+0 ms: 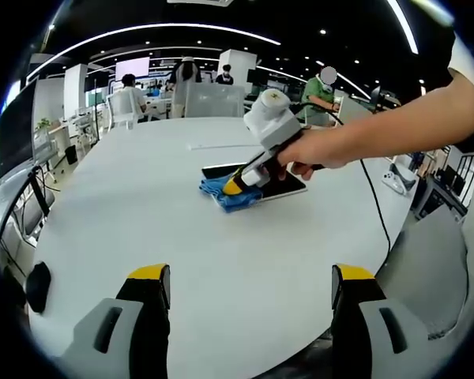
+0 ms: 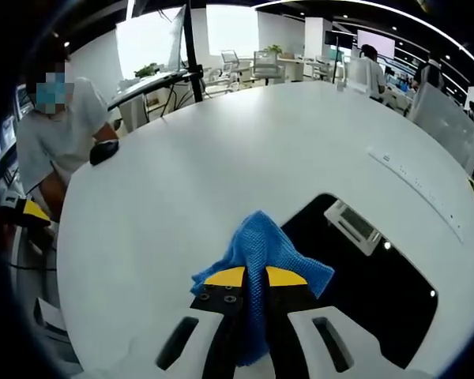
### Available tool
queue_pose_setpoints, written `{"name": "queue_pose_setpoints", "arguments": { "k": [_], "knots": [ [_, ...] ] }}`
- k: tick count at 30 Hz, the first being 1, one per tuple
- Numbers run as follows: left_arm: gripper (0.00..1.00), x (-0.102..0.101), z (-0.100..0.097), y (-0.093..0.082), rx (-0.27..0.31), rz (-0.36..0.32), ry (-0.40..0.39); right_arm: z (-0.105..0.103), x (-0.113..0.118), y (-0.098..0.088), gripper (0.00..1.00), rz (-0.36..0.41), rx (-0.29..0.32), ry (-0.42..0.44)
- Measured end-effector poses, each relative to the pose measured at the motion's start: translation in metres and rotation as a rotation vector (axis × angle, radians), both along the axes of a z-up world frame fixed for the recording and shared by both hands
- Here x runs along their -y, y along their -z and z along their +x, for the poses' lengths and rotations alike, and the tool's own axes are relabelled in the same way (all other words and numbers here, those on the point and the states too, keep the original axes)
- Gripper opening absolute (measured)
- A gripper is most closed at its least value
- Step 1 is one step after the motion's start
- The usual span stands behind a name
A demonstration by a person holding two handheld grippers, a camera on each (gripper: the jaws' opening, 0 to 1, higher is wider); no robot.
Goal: Wipe the mirror surface with the cleaning cloth until all visible marks leave the cleaned area.
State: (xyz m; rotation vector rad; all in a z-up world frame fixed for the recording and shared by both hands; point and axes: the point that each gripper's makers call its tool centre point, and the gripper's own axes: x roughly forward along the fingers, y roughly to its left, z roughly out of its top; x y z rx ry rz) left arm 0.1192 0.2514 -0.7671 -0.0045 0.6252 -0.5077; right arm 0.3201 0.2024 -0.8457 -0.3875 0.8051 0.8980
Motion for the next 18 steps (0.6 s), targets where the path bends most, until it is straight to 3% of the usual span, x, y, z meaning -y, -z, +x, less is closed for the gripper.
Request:
{"name": "queue_pose_setpoints", "arguments": {
  "k": [18],
  "knots": [
    [0.85,0.003,0.002,-0.001,0.004,0.0,0.009,-0.014,-0.002,0.004,0.03,0.02,-0.013,-0.006]
  ]
}}
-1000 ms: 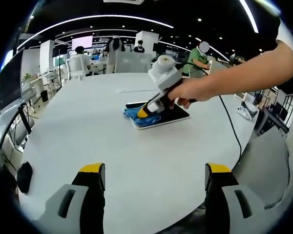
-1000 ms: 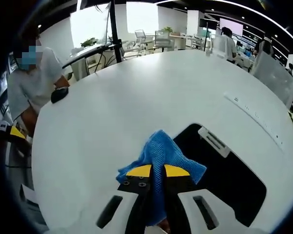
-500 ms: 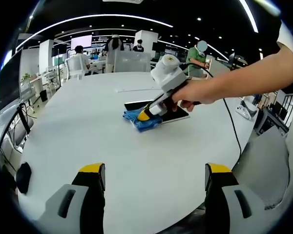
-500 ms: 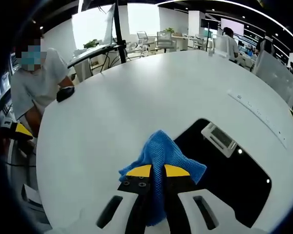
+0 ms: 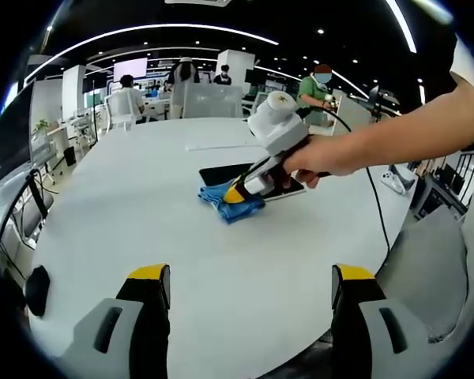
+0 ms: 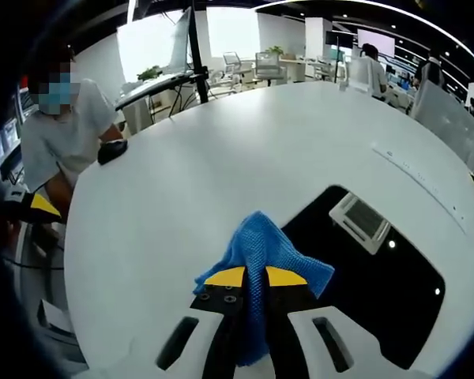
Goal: Wipe the mirror surface with the cleaning cloth until all visible marks leave the cleaned area.
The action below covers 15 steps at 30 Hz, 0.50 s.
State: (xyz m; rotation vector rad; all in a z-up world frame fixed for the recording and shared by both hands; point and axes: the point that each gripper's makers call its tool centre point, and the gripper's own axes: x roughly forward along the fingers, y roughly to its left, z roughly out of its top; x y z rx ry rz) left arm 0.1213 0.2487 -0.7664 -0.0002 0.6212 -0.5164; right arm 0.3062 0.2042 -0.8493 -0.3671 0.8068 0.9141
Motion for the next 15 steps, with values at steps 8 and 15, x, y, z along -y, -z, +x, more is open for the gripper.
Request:
{"name": "queue_pose_setpoints", "arguments": {
  "k": [8,15],
  "knots": [
    [0.85,0.0002,-0.0019,-0.0024,0.001,0.004,0.0,-0.0051,0.0011,-0.0005,0.03,0.001,-0.006,-0.005],
    [0.85,0.0011,-0.0027,-0.0027,0.001,0.006,0.004,-0.0074,0.0028,-0.0034,0.03,0.006,-0.01,-0.014]
  ]
}}
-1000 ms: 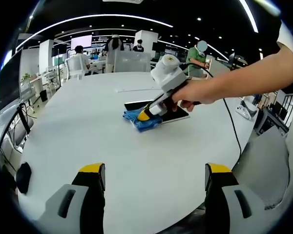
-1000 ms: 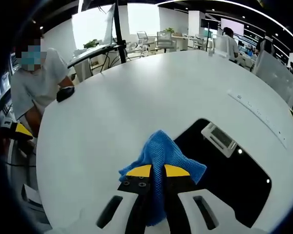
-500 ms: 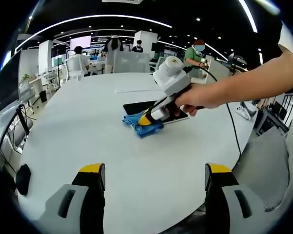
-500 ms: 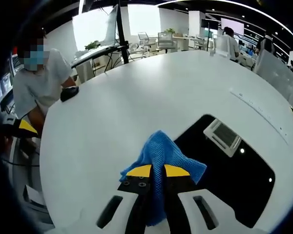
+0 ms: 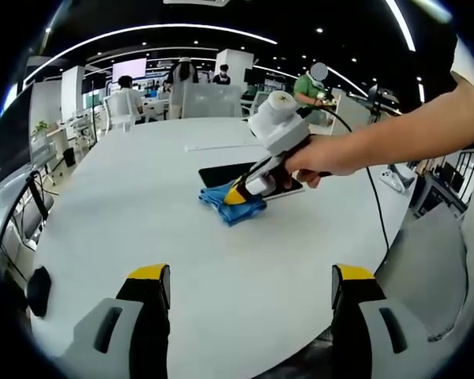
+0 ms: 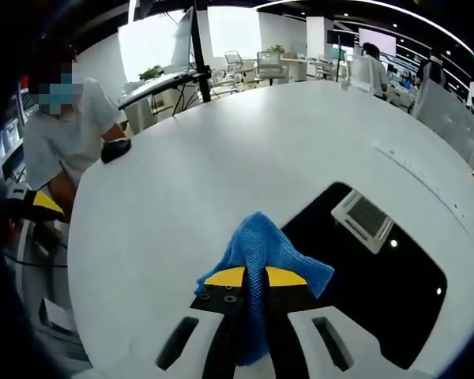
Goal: Wipe the mirror surface with the cleaning cloth until all visible marks leave the cleaned area.
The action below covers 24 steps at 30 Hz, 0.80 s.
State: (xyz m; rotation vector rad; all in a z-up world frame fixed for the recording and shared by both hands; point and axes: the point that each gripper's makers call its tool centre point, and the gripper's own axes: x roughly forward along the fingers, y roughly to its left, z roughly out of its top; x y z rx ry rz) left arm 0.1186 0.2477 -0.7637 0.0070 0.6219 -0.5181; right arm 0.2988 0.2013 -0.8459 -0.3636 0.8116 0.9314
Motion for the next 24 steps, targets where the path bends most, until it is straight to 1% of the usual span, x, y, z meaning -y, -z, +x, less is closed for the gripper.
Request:
{"name": "queue_pose_setpoints", "arguments": {
  "k": [2,5,7,11,12,16,19,20,23,24],
  "knots": [
    [0.85,0.0,0.001,-0.001,0.004,0.0,0.001,-0.002,0.0,-0.004,0.03,0.015,0.002,-0.006],
    [0.85,0.001,0.002,-0.001,0.005,0.003,0.006,-0.006,0.006,-0.012,0.03,0.026,0.011,-0.008],
    [0.85,0.002,0.004,-0.002,0.008,0.0,0.009,-0.004,0.011,-0.014,0.03,0.03,0.018,-0.008],
    [0.85,0.003,0.007,-0.004,0.013,0.002,0.015,-0.012,0.021,-0.023,0.03,0.038,0.019,-0.003],
    [0.85,0.003,0.007,-0.004,0.015,0.005,0.017,-0.017,0.025,-0.029,0.03,0.039,0.022,-0.001],
    [0.85,0.005,0.008,-0.005,0.017,0.007,0.025,-0.025,0.038,-0.046,0.03,0.053,0.034,0.014],
    [0.85,0.007,0.009,-0.006,0.019,0.009,0.028,-0.026,0.047,-0.053,0.03,0.058,0.045,0.018],
    [0.85,0.007,0.009,-0.006,0.018,0.009,0.029,-0.029,0.048,-0.057,0.03,0.06,0.054,0.016],
    [0.85,0.01,0.009,-0.006,0.018,0.01,0.036,-0.034,0.051,-0.063,0.03,0.06,0.061,0.015],
    [0.85,0.011,0.008,-0.006,0.017,0.011,0.039,-0.03,0.053,-0.064,0.03,0.066,0.062,0.015]
  ]
}}
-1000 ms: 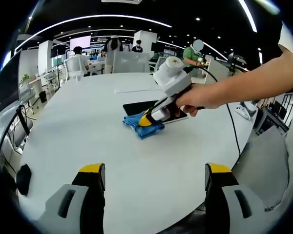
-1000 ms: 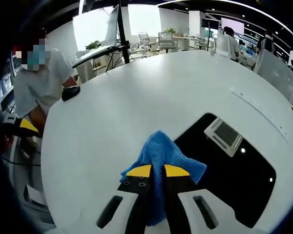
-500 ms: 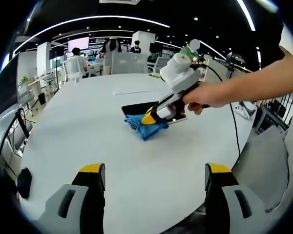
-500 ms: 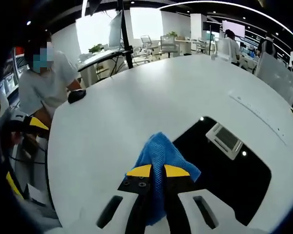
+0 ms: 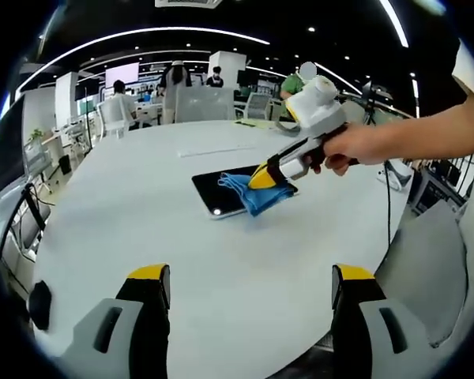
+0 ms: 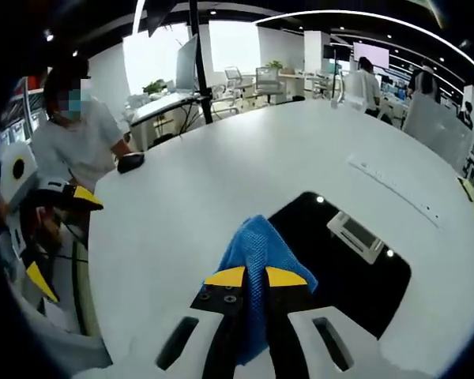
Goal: Wipe the mirror surface with the cleaning cloth until all visible marks leave the cleaned area.
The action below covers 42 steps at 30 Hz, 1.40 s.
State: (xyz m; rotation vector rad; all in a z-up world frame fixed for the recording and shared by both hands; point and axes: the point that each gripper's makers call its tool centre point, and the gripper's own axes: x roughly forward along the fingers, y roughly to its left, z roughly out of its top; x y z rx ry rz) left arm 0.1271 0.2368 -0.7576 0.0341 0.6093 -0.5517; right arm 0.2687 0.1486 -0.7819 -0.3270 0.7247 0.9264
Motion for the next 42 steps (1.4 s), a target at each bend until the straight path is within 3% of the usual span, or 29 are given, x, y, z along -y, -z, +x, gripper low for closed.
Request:
{"name": "queue_pose_setpoints", "arguments": {
  "k": [12,24,42],
  "knots": [
    [0.85,0.008,0.0,-0.003,0.005,0.015,0.023,-0.011,0.032,-0.025,0.03,0.009,0.04,0.031],
    [0.85,0.02,0.004,-0.004,0.007,0.03,0.045,-0.022,0.077,-0.029,0.03,-0.003,0.065,0.046],
    [0.85,0.041,0.005,-0.001,-0.005,0.04,0.078,-0.053,0.144,-0.004,0.03,-0.044,0.046,0.102]
  ]
}}
